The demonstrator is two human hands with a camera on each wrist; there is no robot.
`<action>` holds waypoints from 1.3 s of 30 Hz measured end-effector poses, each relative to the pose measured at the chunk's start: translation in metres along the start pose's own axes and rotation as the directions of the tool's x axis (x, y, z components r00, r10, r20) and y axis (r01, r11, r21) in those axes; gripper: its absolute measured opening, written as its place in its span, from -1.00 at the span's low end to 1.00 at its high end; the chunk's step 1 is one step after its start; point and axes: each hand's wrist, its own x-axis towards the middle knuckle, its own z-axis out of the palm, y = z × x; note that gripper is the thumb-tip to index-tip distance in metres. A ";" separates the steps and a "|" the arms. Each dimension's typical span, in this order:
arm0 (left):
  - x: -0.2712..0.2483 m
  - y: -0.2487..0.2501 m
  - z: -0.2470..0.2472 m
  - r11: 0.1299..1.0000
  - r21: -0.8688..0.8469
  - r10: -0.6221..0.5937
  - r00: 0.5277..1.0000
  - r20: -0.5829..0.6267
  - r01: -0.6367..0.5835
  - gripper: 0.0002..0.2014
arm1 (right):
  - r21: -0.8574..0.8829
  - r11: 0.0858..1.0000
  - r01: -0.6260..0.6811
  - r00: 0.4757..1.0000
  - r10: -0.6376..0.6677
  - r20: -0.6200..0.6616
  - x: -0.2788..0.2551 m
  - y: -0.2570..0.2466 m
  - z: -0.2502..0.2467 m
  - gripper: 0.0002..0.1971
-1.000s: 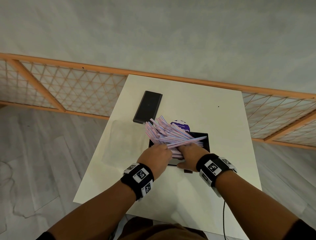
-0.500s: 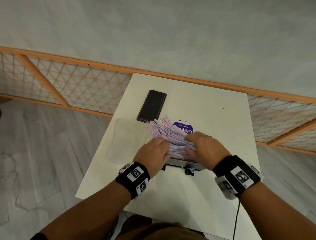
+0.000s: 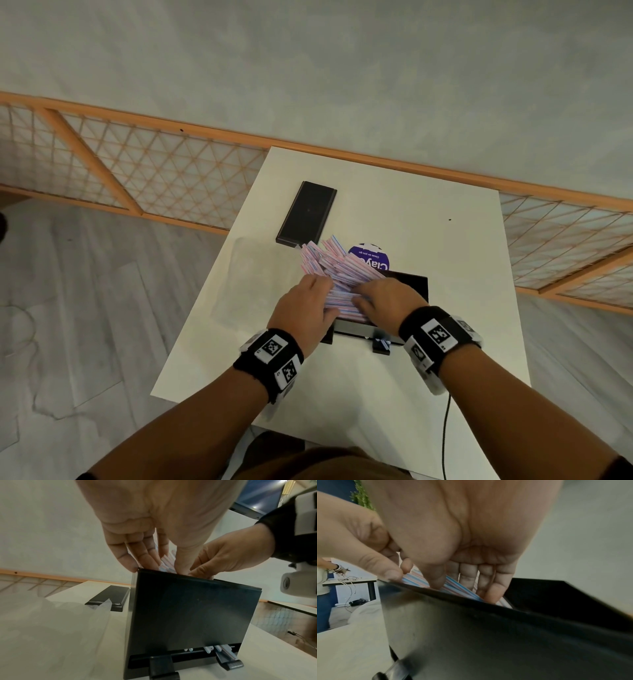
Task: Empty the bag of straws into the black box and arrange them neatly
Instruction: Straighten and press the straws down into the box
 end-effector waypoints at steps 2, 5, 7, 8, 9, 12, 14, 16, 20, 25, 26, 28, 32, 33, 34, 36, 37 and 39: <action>-0.001 -0.001 0.000 1.000 0.017 0.015 1.000 0.012 -0.015 -0.71 | 0.025 0.999 -0.022 0.998 0.021 0.054 -0.001 -0.002 0.003 -0.56; -0.002 -0.003 0.002 0.994 0.091 0.064 0.998 0.014 -0.065 -0.72 | 0.113 0.989 -0.096 0.987 0.080 0.138 -0.003 -0.001 0.004 -0.51; -0.002 -0.002 0.003 0.981 0.150 0.125 0.992 -0.024 -0.120 -0.71 | 0.185 0.971 -0.149 0.969 0.107 0.223 -0.004 0.000 -0.001 -0.53; -0.002 0.000 0.003 0.971 0.182 0.164 0.985 -0.051 -0.153 -0.70 | 0.210 0.964 -0.162 0.958 0.103 0.266 -0.004 0.001 -0.004 -0.54; -0.001 0.003 0.004 0.957 0.219 0.208 0.976 -0.070 -0.188 -0.68 | 0.222 0.959 -0.174 0.946 0.100 0.310 -0.003 0.003 -0.005 -0.54; 0.003 0.012 0.007 0.901 0.306 0.334 0.942 -0.030 -0.309 -0.70 | 0.215 0.955 -0.203 0.912 0.104 0.397 -0.002 0.010 -0.005 -0.31; 0.007 0.013 0.011 0.865 0.341 0.372 0.927 0.057 -0.368 -0.73 | 0.172 0.963 -0.207 0.906 0.123 0.404 -0.002 0.013 -0.002 -0.17; 0.011 0.011 0.014 0.851 0.358 0.361 0.923 0.132 -0.384 -0.72 | 0.118 0.971 -0.207 0.913 0.148 0.380 -0.001 0.013 0.001 -0.18; 0.015 0.008 0.018 0.867 0.338 0.326 0.930 0.171 -0.366 -0.64 | 0.056 0.977 -0.207 0.926 0.178 0.334 0.002 0.011 0.007 -0.32; 0.018 0.005 0.025 0.829 0.367 0.388 0.907 0.166 -0.422 -0.44 | 0.049 0.983 -0.176 0.956 0.159 0.248 0.001 0.011 0.009 -0.40; 0.018 0.004 0.026 0.818 0.378 0.400 0.901 0.167 -0.433 -0.42 | 0.047 0.985 -0.165 0.962 0.150 0.227 0.001 0.011 0.009 -0.41; 0.019 0.003 0.026 0.807 0.394 0.400 0.898 0.182 -0.439 -0.39 | 0.023 0.988 -0.150 0.970 0.143 0.195 0.001 0.011 0.009 -0.40; 0.020 0.000 0.022 0.819 0.404 0.370 0.913 0.173 -0.408 -0.43 | -0.054 0.994 -0.096 0.983 0.103 0.149 -0.001 0.008 0.003 -0.38; 0.020 -0.001 0.021 0.823 0.403 0.364 0.916 0.166 -0.400 -0.46 | -0.073 0.995 -0.071 0.987 0.080 0.136 -0.002 0.007 0.001 -0.36; 0.020 -0.002 0.021 0.827 0.402 0.359 0.920 0.158 -0.392 -0.47 | -0.087 0.995 -0.045 0.990 0.056 0.127 -0.002 0.007 -0.002 -0.34; 0.021 -0.006 0.021 0.839 0.392 0.350 0.926 0.142 -0.377 -0.49 | -0.093 0.996 -0.009 0.992 0.020 0.122 -0.004 0.007 -0.007 -0.32; 0.022 -0.008 0.021 0.842 0.389 0.345 0.928 0.141 -0.372 -0.50 | -0.080 0.997 0.000 0.993 0.010 0.120 -0.005 0.008 -0.009 -0.32; 0.023 -0.011 0.020 0.849 0.389 0.329 0.934 0.140 -0.358 -0.53 | -0.039 0.999 0.008 0.995 -0.004 0.103 -0.008 0.010 -0.014 -0.34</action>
